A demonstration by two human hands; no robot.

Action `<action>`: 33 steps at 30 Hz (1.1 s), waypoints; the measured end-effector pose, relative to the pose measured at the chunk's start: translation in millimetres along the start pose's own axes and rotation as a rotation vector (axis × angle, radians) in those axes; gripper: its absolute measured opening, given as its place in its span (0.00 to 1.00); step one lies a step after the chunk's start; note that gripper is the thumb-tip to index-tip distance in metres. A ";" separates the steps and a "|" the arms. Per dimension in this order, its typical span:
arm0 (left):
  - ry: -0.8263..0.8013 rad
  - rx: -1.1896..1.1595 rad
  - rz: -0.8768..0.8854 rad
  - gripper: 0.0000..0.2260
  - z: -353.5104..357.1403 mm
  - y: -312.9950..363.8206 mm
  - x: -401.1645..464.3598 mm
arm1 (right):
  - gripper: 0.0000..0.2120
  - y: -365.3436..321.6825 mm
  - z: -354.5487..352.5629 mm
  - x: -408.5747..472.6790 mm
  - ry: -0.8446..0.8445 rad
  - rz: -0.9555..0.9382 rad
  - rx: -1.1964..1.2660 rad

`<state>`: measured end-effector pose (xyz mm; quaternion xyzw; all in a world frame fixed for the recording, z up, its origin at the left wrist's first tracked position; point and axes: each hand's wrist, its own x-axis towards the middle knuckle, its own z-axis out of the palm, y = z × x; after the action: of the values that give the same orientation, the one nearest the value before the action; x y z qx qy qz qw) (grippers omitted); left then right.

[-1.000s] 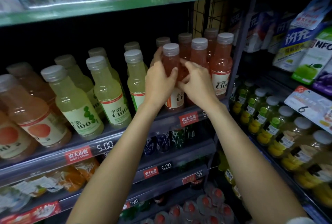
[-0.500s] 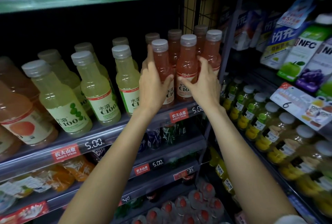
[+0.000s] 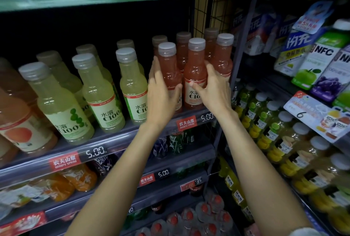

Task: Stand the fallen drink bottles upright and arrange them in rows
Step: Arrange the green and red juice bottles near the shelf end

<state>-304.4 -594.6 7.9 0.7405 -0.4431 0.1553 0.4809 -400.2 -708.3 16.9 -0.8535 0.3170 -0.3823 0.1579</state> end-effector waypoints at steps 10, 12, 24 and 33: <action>0.043 -0.388 -0.272 0.50 39.2 -18.8 -21.6 | 0.23 7.1 1.5 -44.0 0.196 -0.054 0.147; 0.037 -0.466 -0.301 0.53 40.6 -24.5 -13.6 | 0.21 9.3 4.9 -51.5 0.204 -0.060 0.165; 0.082 -0.563 -0.237 0.46 51.1 -41.4 3.4 | 0.24 6.3 8.4 -11.8 0.326 -0.099 0.073; 0.047 -0.504 -0.164 0.45 53.1 -55.9 9.0 | 0.22 -0.8 16.9 3.5 0.252 -0.182 0.011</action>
<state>-264.8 -636.2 -44.4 0.6271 -0.3949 0.0176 0.6712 -385.3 -709.6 8.1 -0.8229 0.2533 -0.5012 0.0863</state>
